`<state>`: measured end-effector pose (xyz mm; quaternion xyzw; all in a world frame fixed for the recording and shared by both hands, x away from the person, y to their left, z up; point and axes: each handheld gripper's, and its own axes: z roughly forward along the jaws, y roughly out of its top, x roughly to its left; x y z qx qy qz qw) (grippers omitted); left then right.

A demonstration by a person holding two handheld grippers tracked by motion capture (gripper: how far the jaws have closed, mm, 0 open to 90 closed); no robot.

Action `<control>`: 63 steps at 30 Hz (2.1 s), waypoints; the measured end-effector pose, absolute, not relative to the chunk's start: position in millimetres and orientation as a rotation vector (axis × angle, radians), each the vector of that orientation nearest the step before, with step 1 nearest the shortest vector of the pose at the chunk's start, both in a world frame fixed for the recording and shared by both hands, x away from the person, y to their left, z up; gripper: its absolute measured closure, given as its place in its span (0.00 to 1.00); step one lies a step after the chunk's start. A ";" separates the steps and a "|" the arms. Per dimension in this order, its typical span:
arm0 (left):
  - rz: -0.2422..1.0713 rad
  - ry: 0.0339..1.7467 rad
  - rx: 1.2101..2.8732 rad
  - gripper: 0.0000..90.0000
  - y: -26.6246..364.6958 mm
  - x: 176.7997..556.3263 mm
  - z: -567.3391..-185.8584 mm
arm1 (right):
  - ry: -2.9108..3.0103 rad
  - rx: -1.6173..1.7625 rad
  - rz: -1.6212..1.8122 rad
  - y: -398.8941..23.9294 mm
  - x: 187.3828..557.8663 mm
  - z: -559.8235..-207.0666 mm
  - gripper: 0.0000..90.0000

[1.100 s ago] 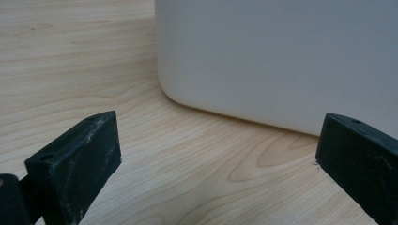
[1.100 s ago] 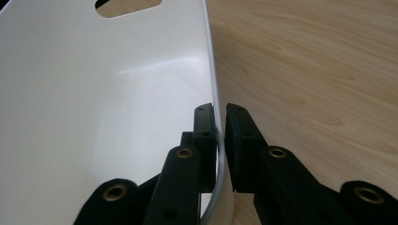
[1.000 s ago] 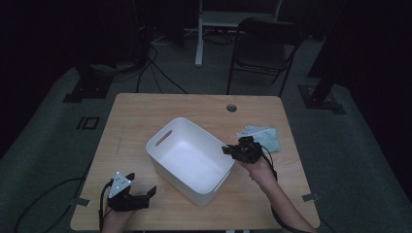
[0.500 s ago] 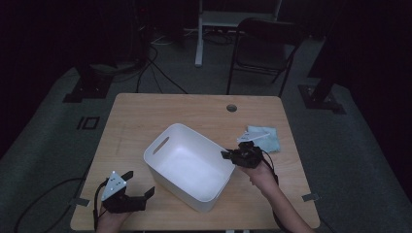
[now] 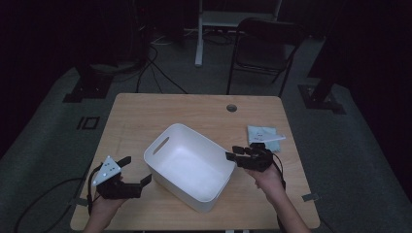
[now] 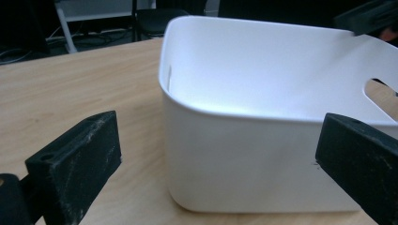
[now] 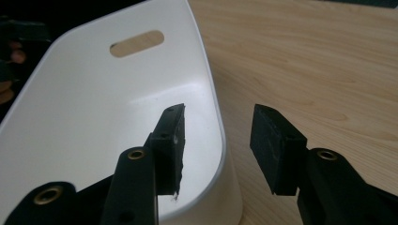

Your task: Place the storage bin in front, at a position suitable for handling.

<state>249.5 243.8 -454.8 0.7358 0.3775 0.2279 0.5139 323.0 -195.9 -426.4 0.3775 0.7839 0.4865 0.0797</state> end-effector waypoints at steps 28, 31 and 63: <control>0.501 0.955 1.779 0.81 233.2 302.3 -454.8 | 2.318 1.174 1.474 -202.8 307.5 -435.8 0.85; 0.501 0.962 1.776 0.83 233.6 301.8 -454.5 | 2.319 1.183 1.479 -202.6 309.9 -436.4 0.86; 0.498 0.982 1.775 0.88 231.1 268.1 -449.5 | 2.405 1.084 1.489 -200.4 354.2 -438.2 0.93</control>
